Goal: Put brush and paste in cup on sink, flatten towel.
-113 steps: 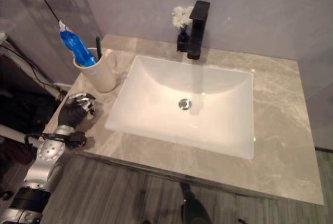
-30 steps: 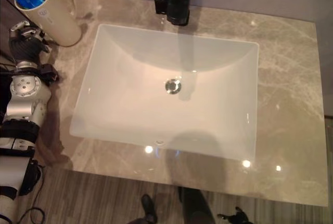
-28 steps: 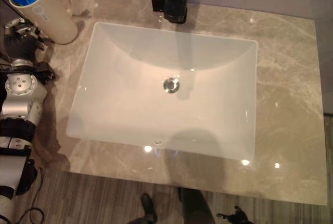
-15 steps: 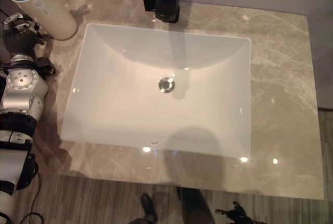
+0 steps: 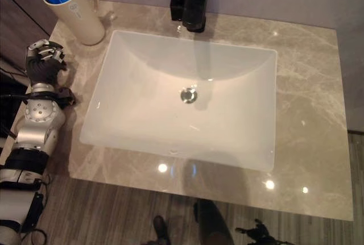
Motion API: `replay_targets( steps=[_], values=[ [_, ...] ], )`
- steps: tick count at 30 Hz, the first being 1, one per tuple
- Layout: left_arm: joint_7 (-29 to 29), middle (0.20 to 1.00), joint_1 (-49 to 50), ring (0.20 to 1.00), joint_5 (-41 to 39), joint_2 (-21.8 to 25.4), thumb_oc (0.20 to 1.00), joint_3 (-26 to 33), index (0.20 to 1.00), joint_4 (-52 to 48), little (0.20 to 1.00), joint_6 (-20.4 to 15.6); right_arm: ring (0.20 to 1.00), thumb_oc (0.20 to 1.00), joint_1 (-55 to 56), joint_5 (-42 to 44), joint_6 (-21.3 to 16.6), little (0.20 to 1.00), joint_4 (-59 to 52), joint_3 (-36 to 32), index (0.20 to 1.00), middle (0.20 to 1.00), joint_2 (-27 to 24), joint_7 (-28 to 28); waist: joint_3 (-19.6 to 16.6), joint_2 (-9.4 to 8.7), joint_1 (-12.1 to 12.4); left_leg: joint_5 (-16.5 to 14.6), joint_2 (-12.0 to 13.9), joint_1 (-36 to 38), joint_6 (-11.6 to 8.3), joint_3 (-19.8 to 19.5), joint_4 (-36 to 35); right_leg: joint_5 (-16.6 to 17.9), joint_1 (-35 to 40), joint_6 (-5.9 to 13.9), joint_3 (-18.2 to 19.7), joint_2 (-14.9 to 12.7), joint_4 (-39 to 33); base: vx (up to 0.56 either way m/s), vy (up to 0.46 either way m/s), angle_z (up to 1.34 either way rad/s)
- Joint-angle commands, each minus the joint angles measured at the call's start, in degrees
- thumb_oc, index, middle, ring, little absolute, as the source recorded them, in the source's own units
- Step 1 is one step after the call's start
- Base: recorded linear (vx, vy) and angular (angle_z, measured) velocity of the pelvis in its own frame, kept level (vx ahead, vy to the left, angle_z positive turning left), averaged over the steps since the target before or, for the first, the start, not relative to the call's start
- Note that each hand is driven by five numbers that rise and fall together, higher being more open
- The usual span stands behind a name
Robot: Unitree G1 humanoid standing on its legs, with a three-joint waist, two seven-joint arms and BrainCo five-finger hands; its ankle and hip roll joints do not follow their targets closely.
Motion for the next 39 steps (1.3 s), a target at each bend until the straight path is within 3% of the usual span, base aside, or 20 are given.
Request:
replay_targets(
  steps=[1, 13, 19, 29, 39],
  values=[
    [-0.8, 0.2, 0.32, 0.2, 1.38, -0.56, 0.2, 1.37, 0.2, 0.93, 0.2, -1.22, 1.0, 1.0, 2.25, -0.63, 0.28, 1.0, 1.92, 1.07, 1.0, 1.0, -0.05, -0.35, -0.15, -1.39, -0.12, -3.67, -5.1, 10.49, 1.11, -2.8, 0.37, 5.67, -4.13, 6.41, 0.85, -1.36, -4.02, 0.0, 0.0, 0.0],
    [-0.31, 0.2, -6.71, 0.2, -1.78, 0.38, 0.2, -1.37, 0.2, 7.22, 0.2, -2.17, 1.0, 1.0, 2.71, 0.74, -0.42, 1.0, 0.78, 1.22, 1.0, 1.0, -1.06, -0.88, 0.12, 0.49, -1.24, -1.0, -4.47, 9.1, 0.15, -2.66, 0.37, 4.92, -5.93, 5.86, 0.76, 0.07, -4.02, 0.02, -0.013, -0.02],
    [1.1, 0.2, -14.37, 0.2, -4.78, 2.0, 0.2, -3.76, 0.2, 14.36, 0.2, -2.67, 1.0, 1.0, 2.69, 1.72, -0.87, 1.0, 0.41, 1.48, 1.0, 1.0, -1.64, -1.75, 0.41, 1.82, -2.36, 1.75, -3.5, 7.97, -0.86, -2.14, 0.37, 4.17, -7.1, 5.48, 0.85, 1.02, -4.02, 0.04, -0.028, -0.03],
    [0.73, 0.2, -23.65, 0.2, -5.94, 3.18, 0.2, -9.03, 0.2, 24.3, 0.2, -1.73, 1.0, 1.0, 1.92, 1.93, -1.26, 1.0, 0.27, 2.82, 1.0, 1.0, -2.23, -2.59, -0.17, 3.41, -3.8, 3.19, -3.06, 7.11, -1.67, -1.53, 0.37, 3.85, -8.12, 5.18, 1.08, 1.53, -4.02, 0.02, -0.009, 0.0],
    [0.75, 0.2, -22.49, 0.2, -4.72, 5.16, 0.2, -8.16, 0.2, 27.94, 0.2, -0.98, 1.0, 1.0, 1.79, 1.82, -1.65, 1.0, 0.44, 3.01, 1.0, 1.0, -2.21, -2.65, -1.06, 3.66, -3.73, 4.08, -2.7, 7.25, -2.08, -0.95, 0.37, 3.69, -8.47, 4.93, 0.84, 2.39, -4.02, 0.01, -0.006, -0.02]
  ],
)
